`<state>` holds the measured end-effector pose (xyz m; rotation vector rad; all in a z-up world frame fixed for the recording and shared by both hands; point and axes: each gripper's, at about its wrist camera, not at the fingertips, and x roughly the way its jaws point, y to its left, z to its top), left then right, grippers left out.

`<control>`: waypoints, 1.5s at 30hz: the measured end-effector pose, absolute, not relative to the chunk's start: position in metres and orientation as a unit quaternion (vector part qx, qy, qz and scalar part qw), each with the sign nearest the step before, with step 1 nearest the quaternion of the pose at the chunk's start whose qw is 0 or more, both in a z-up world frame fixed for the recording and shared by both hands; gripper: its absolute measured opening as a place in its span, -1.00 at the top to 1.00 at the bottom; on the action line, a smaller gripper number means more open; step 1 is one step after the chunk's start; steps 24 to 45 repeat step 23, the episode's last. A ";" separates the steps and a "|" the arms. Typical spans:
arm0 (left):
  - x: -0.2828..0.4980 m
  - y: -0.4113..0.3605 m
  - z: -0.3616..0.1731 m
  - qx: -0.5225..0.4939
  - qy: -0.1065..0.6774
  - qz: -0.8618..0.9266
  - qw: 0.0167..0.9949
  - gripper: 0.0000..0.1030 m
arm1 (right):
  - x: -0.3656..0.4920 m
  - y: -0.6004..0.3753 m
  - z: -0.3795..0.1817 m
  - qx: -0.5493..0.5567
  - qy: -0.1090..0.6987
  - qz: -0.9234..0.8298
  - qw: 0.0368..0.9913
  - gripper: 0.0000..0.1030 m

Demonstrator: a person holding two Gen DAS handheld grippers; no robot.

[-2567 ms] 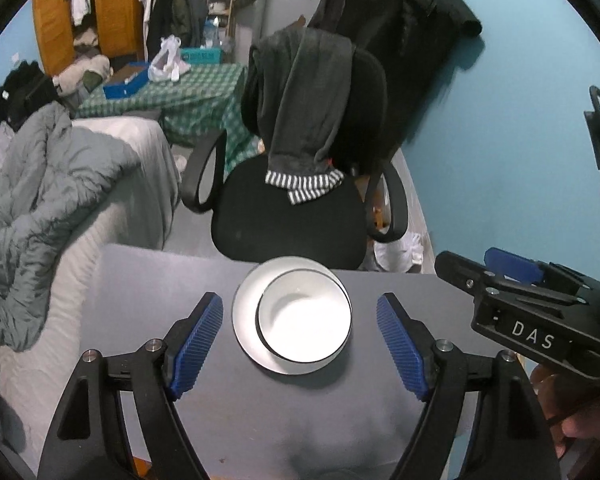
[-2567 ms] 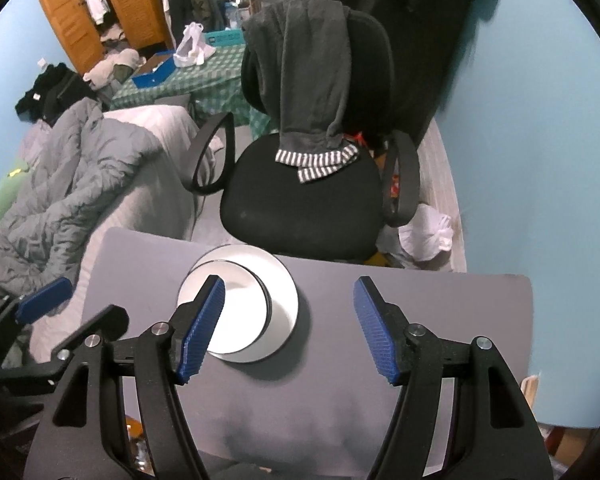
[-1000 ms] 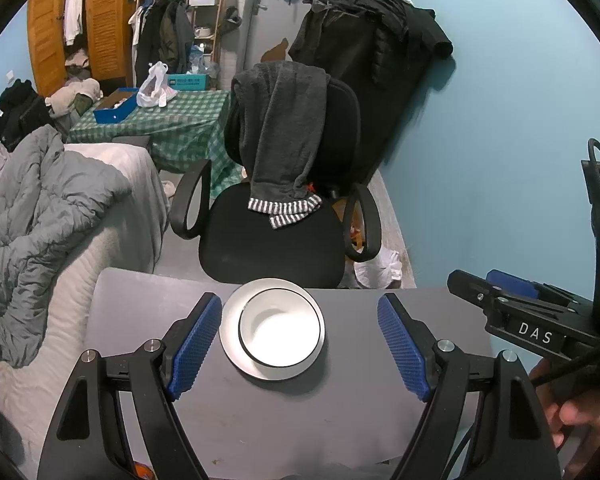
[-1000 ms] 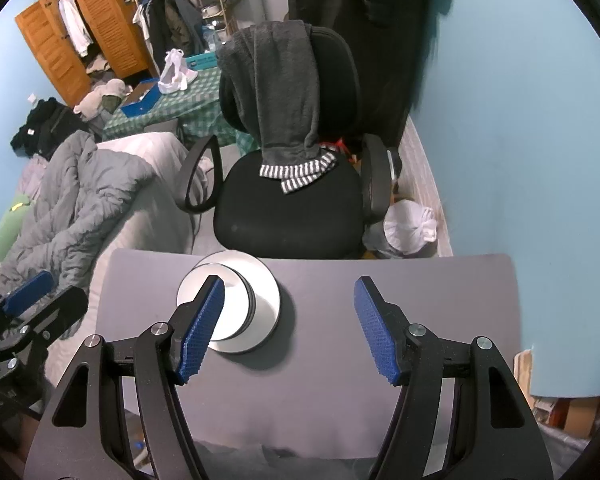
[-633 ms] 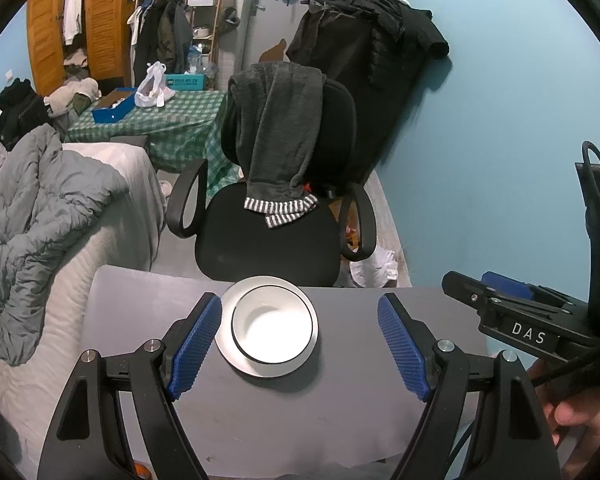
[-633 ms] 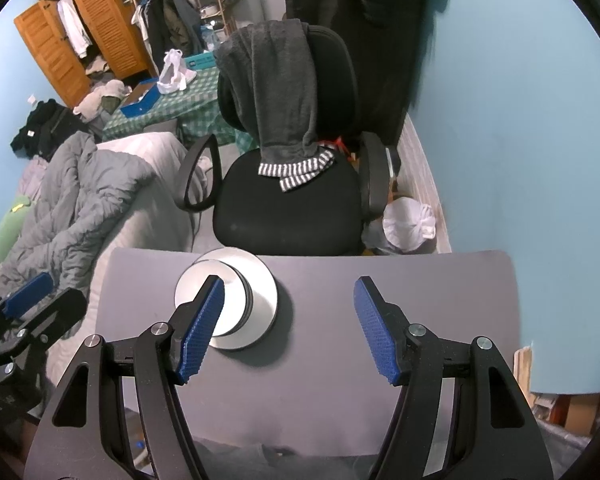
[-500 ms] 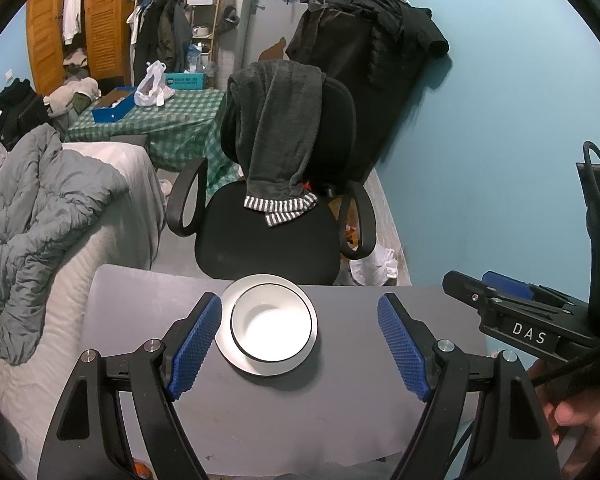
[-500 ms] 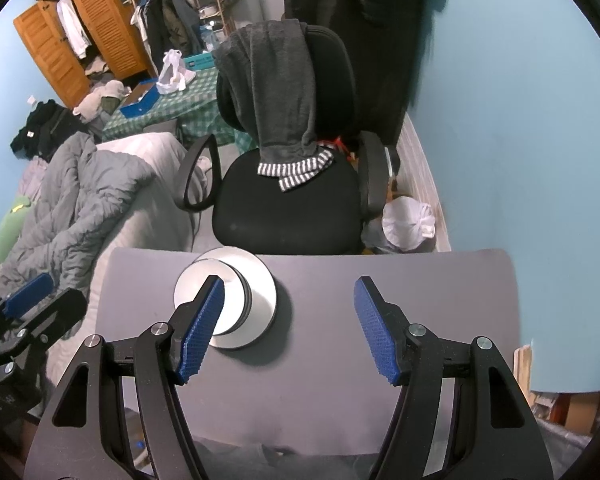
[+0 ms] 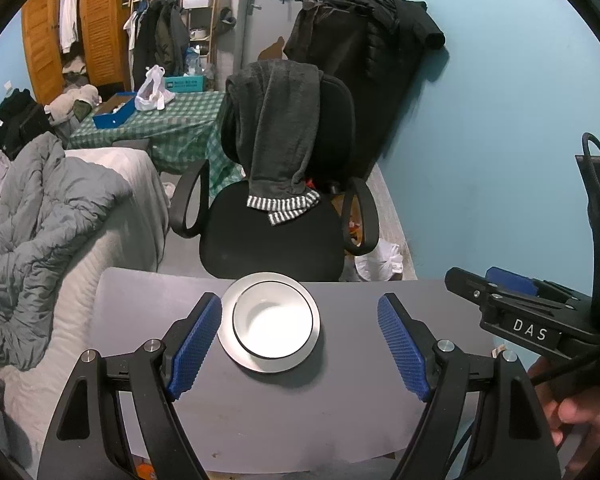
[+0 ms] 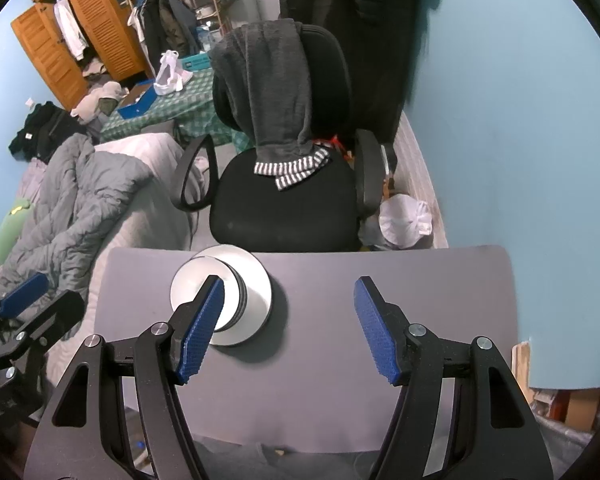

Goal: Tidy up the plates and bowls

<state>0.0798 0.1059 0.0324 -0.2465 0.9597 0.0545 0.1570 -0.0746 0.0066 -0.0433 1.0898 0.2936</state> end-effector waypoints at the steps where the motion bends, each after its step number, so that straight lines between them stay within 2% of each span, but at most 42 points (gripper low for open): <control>1: 0.080 0.105 0.032 -0.118 0.460 0.025 0.879 -0.58 | 0.157 -0.075 0.006 -0.021 0.517 0.139 0.845 -0.29; 45: 0.079 0.106 0.029 -0.124 0.464 0.015 0.877 -0.58 | 0.148 -0.075 0.006 -0.027 0.524 0.139 0.840 -0.29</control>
